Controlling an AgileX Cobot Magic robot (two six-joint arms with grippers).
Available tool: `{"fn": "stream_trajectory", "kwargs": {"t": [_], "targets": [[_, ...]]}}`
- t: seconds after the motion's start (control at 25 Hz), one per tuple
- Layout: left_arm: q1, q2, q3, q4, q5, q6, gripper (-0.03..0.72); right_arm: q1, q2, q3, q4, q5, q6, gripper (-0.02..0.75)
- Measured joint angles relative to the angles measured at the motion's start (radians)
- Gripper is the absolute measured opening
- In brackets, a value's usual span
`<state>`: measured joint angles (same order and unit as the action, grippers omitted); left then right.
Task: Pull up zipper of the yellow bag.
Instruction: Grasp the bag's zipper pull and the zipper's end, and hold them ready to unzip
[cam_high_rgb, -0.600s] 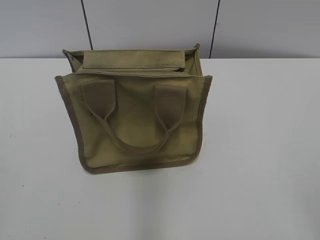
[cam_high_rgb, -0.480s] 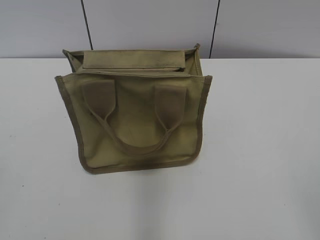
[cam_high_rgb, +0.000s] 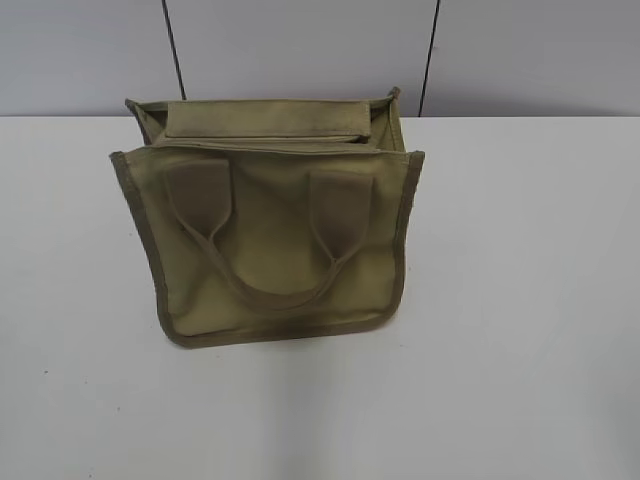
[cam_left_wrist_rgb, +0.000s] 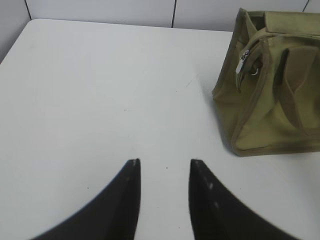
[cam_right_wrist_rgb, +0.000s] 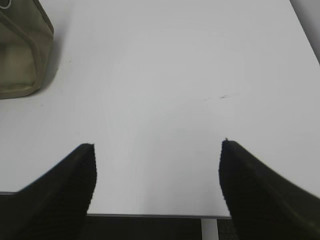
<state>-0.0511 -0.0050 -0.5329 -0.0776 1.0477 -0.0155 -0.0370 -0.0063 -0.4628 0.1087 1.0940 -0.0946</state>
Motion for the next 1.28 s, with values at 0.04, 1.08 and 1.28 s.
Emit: {"fn": "stream_trajectory", "kwargs": {"t": [0.04,1.08,1.28], "targets": [[0.000,0.000,0.000,0.000,0.000,0.000,0.246,0.000,0.000,0.000,0.000,0.000,0.000,0.584],[0.000,0.258,0.097,0.011,-0.836,0.040,0.453,0.000,0.000,0.000,0.000,0.000,0.000,0.584],[-0.002,0.486,0.268,0.007,-1.307,0.041,0.454,0.000,0.000,0.000,0.000,0.000,0.000,0.584]]}}
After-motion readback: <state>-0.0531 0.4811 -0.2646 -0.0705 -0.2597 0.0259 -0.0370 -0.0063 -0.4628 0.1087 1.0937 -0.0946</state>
